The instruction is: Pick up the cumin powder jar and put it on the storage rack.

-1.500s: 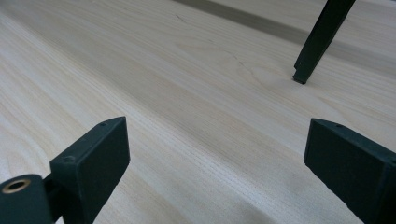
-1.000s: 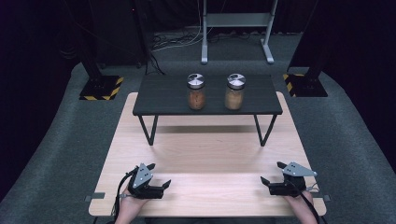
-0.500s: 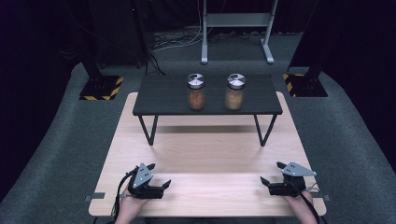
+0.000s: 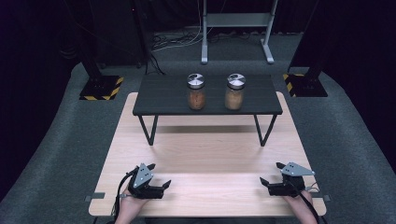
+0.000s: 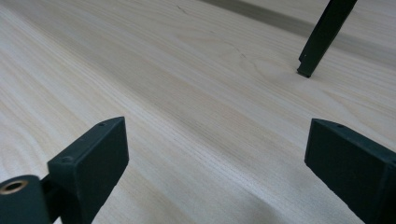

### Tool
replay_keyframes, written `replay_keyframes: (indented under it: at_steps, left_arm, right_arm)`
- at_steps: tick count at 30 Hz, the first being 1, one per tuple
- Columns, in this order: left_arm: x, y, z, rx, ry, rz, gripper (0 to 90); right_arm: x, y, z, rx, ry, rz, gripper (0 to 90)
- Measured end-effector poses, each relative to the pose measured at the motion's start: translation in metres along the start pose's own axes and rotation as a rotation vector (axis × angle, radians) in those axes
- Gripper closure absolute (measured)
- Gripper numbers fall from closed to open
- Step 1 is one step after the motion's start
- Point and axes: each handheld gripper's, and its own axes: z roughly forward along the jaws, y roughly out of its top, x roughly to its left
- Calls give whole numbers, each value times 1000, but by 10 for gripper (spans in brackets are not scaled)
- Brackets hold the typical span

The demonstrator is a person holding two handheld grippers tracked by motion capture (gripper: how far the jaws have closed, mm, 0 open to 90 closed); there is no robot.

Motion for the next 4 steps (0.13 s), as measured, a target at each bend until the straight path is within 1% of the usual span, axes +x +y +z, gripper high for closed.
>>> replay_keyframes:
  at_steps: [4]
  left_arm:
    - [-1,2,2,17,7,1,99]
  right_arm:
    - [-2,1,3,17,-4,12,33]
